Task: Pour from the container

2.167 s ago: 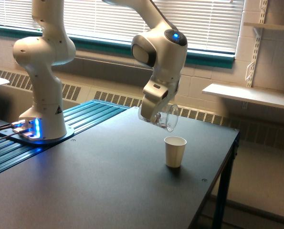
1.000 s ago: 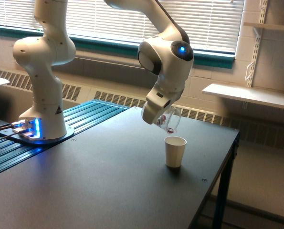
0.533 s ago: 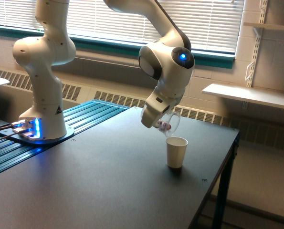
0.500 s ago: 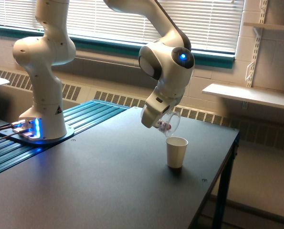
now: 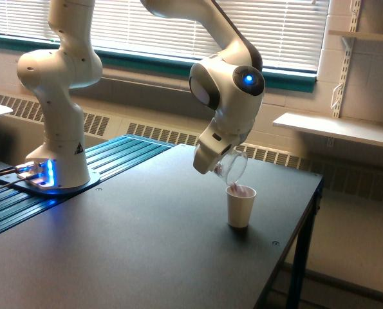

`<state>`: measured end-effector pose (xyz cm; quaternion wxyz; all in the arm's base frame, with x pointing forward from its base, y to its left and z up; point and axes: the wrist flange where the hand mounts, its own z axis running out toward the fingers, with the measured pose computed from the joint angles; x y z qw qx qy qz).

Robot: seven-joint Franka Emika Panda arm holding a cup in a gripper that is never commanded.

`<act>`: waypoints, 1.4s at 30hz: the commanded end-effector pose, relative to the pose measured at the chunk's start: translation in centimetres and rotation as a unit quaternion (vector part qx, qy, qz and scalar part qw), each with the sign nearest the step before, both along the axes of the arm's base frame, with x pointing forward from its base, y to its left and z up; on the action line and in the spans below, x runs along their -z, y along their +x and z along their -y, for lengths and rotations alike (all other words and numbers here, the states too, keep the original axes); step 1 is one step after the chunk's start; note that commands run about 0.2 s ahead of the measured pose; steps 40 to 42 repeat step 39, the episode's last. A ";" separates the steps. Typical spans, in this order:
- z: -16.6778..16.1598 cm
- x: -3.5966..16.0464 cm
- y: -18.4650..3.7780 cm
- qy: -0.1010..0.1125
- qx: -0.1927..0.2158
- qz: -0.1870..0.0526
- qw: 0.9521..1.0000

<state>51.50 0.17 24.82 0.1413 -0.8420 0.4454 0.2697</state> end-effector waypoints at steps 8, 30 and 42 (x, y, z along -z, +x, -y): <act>0.5 -0.2 0.3 0.001 0.012 -0.007 1.000; 0.9 0.1 0.0 0.004 0.021 -0.014 1.000; 1.1 0.1 -0.2 -0.011 0.035 -0.010 0.999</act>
